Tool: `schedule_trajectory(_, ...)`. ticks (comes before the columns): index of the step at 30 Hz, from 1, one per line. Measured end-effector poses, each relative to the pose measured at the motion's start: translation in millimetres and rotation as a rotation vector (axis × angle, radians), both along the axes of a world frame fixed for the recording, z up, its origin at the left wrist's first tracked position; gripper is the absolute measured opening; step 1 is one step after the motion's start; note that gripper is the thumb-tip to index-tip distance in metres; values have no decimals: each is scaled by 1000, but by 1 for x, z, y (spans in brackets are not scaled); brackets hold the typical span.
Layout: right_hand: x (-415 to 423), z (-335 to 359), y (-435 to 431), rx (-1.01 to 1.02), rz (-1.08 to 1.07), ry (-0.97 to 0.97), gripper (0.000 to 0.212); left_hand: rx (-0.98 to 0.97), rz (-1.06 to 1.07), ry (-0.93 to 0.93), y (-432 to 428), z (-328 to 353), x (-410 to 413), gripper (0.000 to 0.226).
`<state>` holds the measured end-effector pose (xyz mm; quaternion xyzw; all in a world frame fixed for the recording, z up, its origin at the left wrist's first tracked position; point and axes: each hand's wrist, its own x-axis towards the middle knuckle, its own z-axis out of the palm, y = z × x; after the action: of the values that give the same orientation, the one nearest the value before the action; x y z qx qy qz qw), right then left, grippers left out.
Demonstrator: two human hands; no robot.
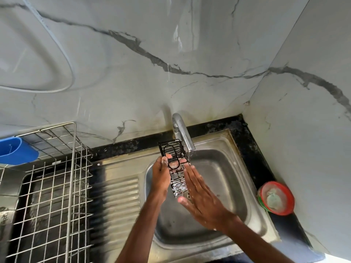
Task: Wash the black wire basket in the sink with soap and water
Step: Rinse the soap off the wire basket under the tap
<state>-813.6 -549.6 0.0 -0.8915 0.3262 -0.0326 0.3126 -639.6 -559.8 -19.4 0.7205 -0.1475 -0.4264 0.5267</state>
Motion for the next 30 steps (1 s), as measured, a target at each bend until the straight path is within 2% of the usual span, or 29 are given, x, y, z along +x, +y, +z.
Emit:
schedule_trajectory(8, 12, -2, -44, 123, 11, -17, 86, -7, 52, 39, 3, 12, -6, 29)
schedule_trajectory(11, 32, -10, -79, 250, -89, -38, 95, -24, 52, 46, 3, 14, -9, 28)
schedule_trajectory(13, 44, -12, -96, 284, -98, 4, 90, -42, 54, 72, 1, 14, -9, 29)
schedule_trajectory(16, 48, -11, -99, 283, -56, 8, 77, -38, 76, 92, -5, 13, -9, 30)
schedule_trajectory(19, 33, -9, -82, 164, -29, -60, 86, -31, 103, 141, -13, 11, -10, 29)
schedule_trajectory(23, -4, -4, -50, 106, 12, -54, 73, -4, 166, 202, -25, 9, -15, 26)
schedule_trajectory(27, -30, 2, -27, 190, 7, -63, 66, -7, 215, 249, -32, 9, -15, 24)
schedule_trajectory(30, -34, 4, -27, 178, -7, -96, 69, 3, 255, 238, -35, 13, -16, 25)
